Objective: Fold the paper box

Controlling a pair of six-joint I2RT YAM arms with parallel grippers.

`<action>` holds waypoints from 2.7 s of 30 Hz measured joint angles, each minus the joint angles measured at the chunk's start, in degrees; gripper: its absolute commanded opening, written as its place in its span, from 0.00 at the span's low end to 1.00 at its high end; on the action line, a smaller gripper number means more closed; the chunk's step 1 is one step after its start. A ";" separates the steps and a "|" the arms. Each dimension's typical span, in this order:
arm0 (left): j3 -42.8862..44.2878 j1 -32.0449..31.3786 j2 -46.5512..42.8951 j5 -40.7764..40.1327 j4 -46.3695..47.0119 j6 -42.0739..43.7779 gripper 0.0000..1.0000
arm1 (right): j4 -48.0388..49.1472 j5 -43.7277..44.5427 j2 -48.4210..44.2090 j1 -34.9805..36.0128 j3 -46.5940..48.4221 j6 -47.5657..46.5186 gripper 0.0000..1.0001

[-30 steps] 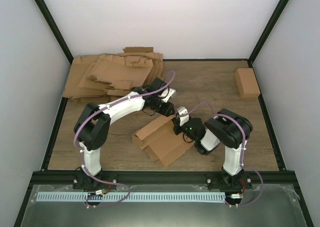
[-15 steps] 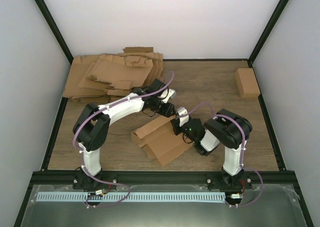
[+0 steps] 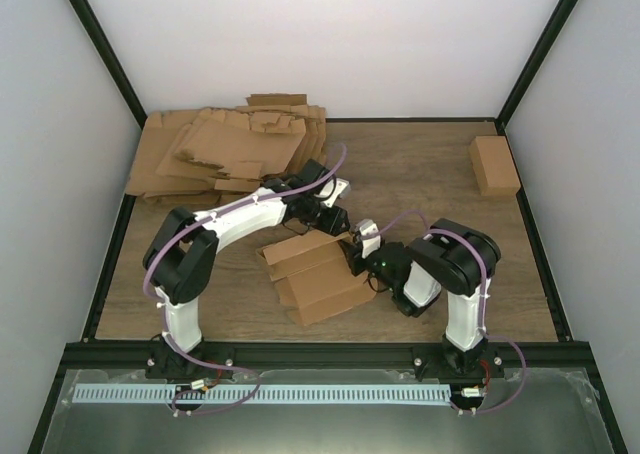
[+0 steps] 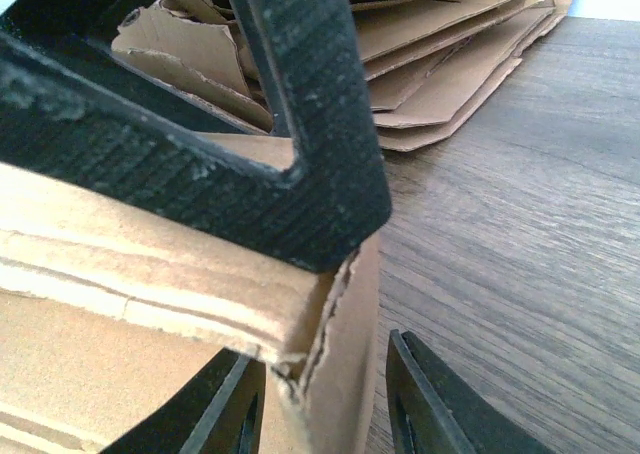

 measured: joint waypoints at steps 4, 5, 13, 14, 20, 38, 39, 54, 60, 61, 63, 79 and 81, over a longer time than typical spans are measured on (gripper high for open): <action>-0.59 0.00 -0.35 -0.11 0.48 -0.04 0.50 | 0.61 0.02 0.39 0.00 -0.11 0.46 0.37; -0.74 0.00 -0.44 -0.20 0.63 -0.04 0.50 | 0.85 0.02 0.39 0.00 -0.20 0.68 0.38; -1.44 0.00 -0.92 -0.44 1.09 -0.11 0.50 | 3.26 0.13 2.36 0.00 -1.11 2.43 0.39; -1.49 0.00 -0.96 -0.44 1.11 -0.11 0.50 | 3.34 0.17 2.80 0.00 -1.11 2.62 0.38; -1.81 0.00 -1.18 -0.42 1.31 -0.11 0.49 | 3.32 1.22 3.37 0.00 -1.03 3.48 0.31; -1.90 0.00 -1.18 -0.24 1.49 -1.20 0.50 | 1.77 3.91 3.28 1.11 0.76 3.17 0.30; -1.90 0.00 -1.18 -0.20 1.51 -1.27 0.50 | 1.66 4.11 3.17 1.11 0.76 3.15 0.30; -2.99 0.00 -1.40 0.76 3.13 -2.75 0.49 | 1.57 4.76 -0.13 1.20 0.72 3.45 0.02; -3.45 0.00 -1.68 0.92 3.89 -3.34 0.60 | 1.36 4.79 -0.22 1.33 0.74 3.30 0.01; -3.56 0.00 -2.03 0.63 3.56 -3.50 0.64 | 1.14 4.85 -0.37 1.33 0.74 3.32 0.01; -3.56 -0.22 -3.37 -0.72 1.62 -4.00 0.72 | 0.81 5.33 -0.79 1.31 0.74 3.37 0.01; -6.71 -3.02 -40.79 -18.23 -5.86 -13.84 1.00 | -20.57 15.72 -19.85 -5.07 2.56 20.41 0.01; -11.15 -2.93 -46.77 -18.64 -6.47 -17.33 1.00 | -23.43 15.96 -22.40 -6.58 2.56 23.74 0.01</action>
